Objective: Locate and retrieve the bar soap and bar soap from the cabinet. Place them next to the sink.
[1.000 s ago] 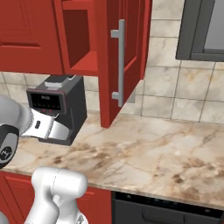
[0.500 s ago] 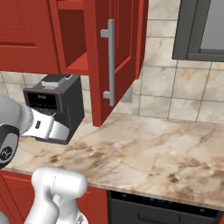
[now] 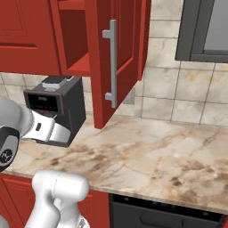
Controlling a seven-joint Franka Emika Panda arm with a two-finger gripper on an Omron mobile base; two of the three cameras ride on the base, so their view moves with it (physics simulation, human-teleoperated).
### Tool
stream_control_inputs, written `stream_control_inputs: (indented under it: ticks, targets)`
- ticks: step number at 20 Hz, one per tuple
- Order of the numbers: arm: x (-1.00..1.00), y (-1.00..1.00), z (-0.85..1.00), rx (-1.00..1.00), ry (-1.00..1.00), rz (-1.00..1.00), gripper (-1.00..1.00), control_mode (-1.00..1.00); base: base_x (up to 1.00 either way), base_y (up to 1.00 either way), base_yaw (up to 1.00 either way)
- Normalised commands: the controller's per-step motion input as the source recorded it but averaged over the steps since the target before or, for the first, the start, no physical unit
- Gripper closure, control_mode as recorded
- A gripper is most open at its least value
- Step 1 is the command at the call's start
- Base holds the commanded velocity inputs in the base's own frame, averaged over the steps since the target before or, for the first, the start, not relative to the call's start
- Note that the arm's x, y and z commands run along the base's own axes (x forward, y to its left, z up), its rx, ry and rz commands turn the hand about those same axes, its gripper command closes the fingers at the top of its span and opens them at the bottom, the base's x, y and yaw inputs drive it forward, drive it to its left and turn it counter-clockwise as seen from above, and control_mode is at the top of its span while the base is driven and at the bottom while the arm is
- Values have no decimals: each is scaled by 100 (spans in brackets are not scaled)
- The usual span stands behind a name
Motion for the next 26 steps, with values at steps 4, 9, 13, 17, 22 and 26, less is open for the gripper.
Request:
stream_control_inputs:
  ticks: [4, 9, 13, 17, 22, 26]
  targets:
    - [0, 0, 0, 0, 0, 1, -100, -100, 0, 0, 0]
    - [12, 9, 25, -5, 0, 0, -100, -100, 0, 0, 0]
    - [21, 0, 30, -5, 0, 0, -100, -100, 0, 0, 0]
    - [11, -13, 24, -3, -2, 4, -100, -100, 0, 0, 0]
    - [22, -23, 18, -1, -8, 7, -100, -100, 0, 0, 0]
    - [32, -13, 11, 0, -10, 9, -100, -100, 0, 0, 0]
